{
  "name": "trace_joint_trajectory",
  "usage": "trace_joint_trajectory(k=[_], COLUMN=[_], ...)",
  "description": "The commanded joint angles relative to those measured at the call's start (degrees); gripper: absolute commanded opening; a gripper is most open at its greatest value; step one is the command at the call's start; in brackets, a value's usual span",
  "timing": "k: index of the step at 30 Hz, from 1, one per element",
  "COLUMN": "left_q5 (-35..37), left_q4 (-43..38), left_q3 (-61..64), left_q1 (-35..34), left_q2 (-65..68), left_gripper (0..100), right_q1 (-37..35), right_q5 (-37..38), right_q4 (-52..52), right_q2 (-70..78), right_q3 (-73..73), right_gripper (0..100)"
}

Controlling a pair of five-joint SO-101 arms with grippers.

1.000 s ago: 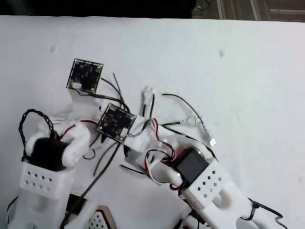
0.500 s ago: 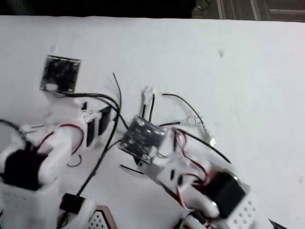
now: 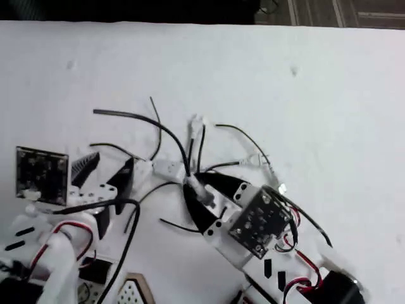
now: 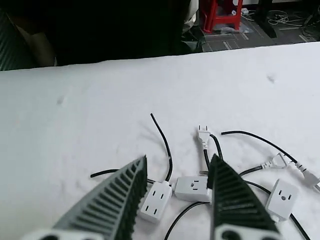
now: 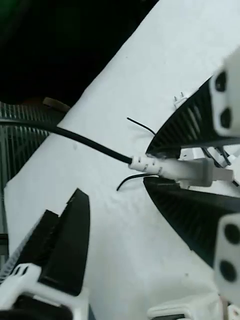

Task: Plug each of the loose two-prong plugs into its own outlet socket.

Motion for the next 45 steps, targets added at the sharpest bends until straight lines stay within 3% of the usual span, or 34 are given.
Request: trace_joint_trajectory(k=[1,12,23,31,34,40,45], left_q5=[-0.88,-0.97,-5.10,-5.54,-5.54,-7.38,-10.46], left_q4=[-5.01,-6.77,-9.05,-8.35,-8.26,-9.58,-12.57], left_q3=[6.15,14.33,21.98,21.71,20.40,19.25,24.35], left_q1=[0.66,12.35,19.56,19.38,14.99,-4.62,-15.60], left_q2=[-2.95,-15.08,-18.51,-18.51,-18.51,-18.51,-18.42], left_gripper=[21,21,21,21,21,21,21], right_q1=[0.31,-6.20,-9.10,-8.84,-6.46,-2.24,-1.19], right_q5=[-0.97,-0.97,-0.97,-0.97,-0.97,-0.88,-0.88], right_q4=[-8.84,-26.33,-26.24,-25.01,-25.01,-25.10,-25.19], right_q2=[-2.42,-9.54,-6.20,-2.42,-0.31,7.16,18.86], right_q3=[7.47,25.85,26.29,26.20,25.93,22.77,16.62], right_gripper=[1.9,1.8,1.8,1.7,1.7,1.7,1.7])
